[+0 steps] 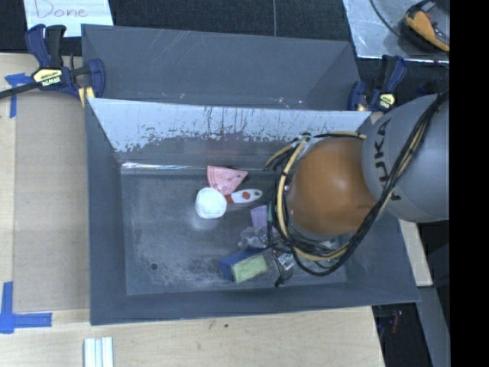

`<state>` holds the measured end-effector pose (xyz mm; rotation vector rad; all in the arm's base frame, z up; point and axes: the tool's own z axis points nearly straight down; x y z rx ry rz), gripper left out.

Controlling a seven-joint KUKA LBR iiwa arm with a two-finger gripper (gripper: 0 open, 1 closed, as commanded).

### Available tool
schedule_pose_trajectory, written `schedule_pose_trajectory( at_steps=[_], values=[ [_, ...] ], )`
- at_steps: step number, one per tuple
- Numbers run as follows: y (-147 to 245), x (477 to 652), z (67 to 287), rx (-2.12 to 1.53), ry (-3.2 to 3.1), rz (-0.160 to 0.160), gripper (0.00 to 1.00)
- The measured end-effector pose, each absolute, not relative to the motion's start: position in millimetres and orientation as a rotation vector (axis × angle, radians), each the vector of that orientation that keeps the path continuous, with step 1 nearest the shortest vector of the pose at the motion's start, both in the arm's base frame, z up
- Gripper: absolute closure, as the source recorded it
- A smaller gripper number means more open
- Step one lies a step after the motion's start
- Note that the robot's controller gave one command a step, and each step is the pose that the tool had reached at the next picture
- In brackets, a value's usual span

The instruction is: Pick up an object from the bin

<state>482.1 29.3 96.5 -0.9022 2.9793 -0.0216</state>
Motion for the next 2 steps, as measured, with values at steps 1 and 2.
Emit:
schedule_pose_trajectory(
  at_steps=[1,2],
  values=[
    [30.0,483.5,141.3,-0.900,2.973,-0.023,1.00],
    [30.0,483.7,166.1,-0.899,2.973,-0.023,1.00]
  ],
)
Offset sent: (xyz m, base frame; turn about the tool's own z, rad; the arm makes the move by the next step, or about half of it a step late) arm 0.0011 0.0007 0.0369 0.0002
